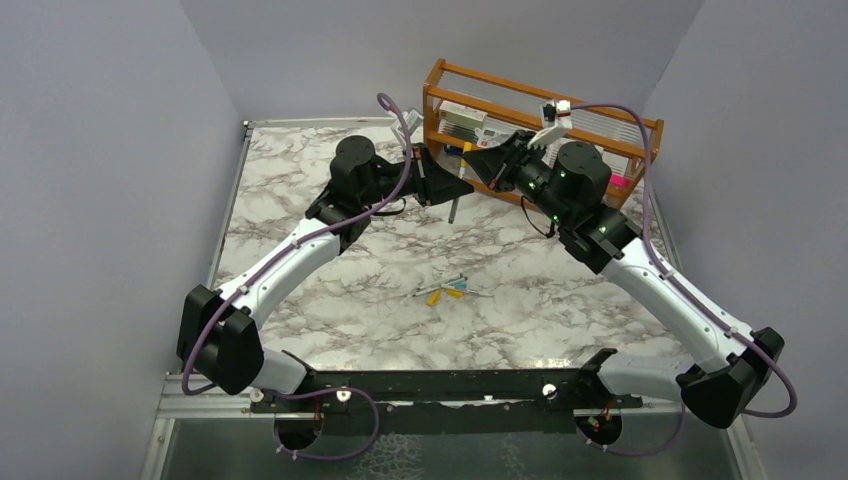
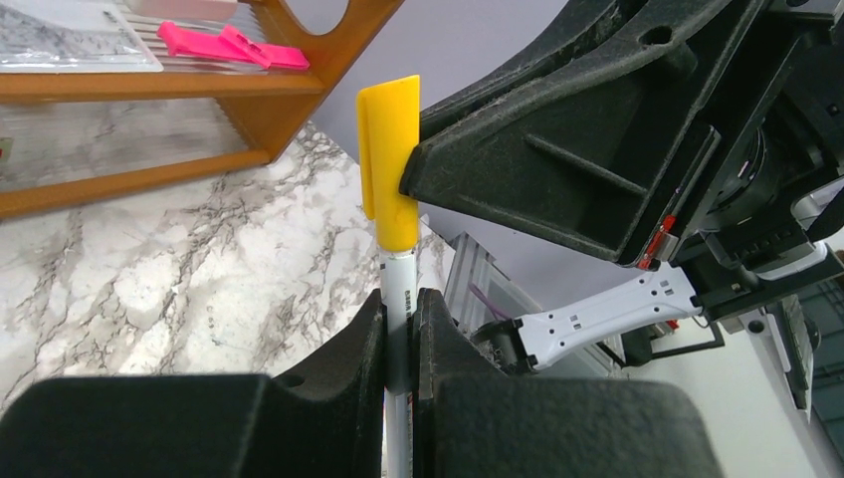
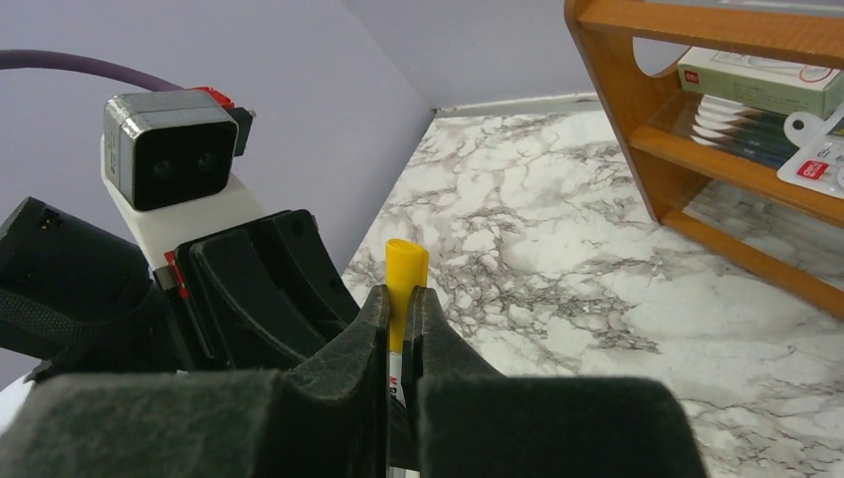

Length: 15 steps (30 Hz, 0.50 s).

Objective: Insert the pens into the pen caps

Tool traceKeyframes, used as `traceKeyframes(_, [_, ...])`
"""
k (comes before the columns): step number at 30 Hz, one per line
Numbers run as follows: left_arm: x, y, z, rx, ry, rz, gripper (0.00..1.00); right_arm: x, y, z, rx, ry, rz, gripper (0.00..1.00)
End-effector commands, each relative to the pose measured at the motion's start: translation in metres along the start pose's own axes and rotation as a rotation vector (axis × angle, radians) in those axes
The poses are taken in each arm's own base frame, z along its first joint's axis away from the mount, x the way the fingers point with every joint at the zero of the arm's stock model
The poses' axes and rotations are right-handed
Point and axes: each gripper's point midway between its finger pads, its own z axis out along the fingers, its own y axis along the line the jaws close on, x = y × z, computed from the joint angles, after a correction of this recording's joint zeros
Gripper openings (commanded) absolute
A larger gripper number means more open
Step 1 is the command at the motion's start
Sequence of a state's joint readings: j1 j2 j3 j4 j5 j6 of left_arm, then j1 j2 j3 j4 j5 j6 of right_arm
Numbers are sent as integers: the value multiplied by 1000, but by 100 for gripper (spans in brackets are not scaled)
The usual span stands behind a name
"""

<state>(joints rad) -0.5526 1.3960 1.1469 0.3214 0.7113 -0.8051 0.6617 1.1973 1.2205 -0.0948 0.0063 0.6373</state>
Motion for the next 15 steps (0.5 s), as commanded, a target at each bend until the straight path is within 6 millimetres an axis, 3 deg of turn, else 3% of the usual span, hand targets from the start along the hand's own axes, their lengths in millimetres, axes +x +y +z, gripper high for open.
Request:
traceKeyframes(1, [-32, -24, 6, 72, -72, 151, 0, 43, 13, -21, -91, 185, -35, 1])
traceKeyframes(4, [-30, -29, 5, 99, -55, 196, 0, 34, 17, -26, -101, 162, -51, 1])
traceKeyframes(10, [-28, -35, 4, 131, -39, 259, 0, 19, 26, -31, -124, 136, -96, 23])
traceKeyframes(15, [-26, -34, 5, 142, -25, 265, 0, 11, 26, -32, -116, 109, -105, 31])
